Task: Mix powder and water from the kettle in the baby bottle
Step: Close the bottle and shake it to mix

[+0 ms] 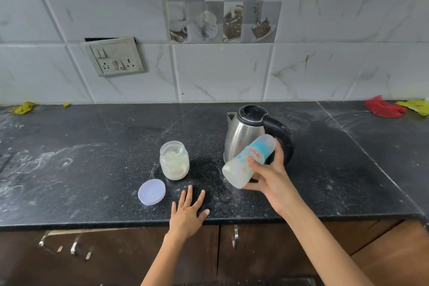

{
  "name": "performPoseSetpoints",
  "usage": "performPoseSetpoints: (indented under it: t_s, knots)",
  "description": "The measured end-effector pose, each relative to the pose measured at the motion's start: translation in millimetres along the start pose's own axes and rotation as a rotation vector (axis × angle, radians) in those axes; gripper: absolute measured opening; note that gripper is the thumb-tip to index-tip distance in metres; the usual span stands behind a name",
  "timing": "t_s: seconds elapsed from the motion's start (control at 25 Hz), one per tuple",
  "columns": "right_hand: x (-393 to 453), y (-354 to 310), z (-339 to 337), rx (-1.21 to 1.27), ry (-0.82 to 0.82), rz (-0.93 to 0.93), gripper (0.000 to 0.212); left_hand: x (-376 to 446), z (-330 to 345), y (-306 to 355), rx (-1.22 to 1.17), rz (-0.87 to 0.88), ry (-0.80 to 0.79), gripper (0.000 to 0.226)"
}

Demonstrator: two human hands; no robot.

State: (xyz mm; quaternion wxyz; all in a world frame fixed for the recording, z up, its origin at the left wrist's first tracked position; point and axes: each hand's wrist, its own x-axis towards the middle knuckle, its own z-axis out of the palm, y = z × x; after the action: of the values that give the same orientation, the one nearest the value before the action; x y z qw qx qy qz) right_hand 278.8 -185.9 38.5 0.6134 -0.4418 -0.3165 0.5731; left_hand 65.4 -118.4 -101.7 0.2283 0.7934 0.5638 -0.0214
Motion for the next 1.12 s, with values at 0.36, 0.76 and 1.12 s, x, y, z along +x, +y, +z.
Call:
performPoseSetpoints:
  t_s: [0.36,0.76,1.12]
  knots:
    - [-4.2,16.4,13.7,0.045,0.023,-0.027,0.085,3.0,4.9,-1.5,-0.001,0.004,0.010,0.060]
    - [-6.7,27.5,22.2,-0.033,-0.092,0.072,0.089,2.2,3.3,-1.7,-0.001,-0.002,0.022,0.062]
    - [2.7,23.3,8.9,0.092,0.056,0.030,0.075,4.4,6.7,-1.7,0.022,-0.005,0.027,0.059]
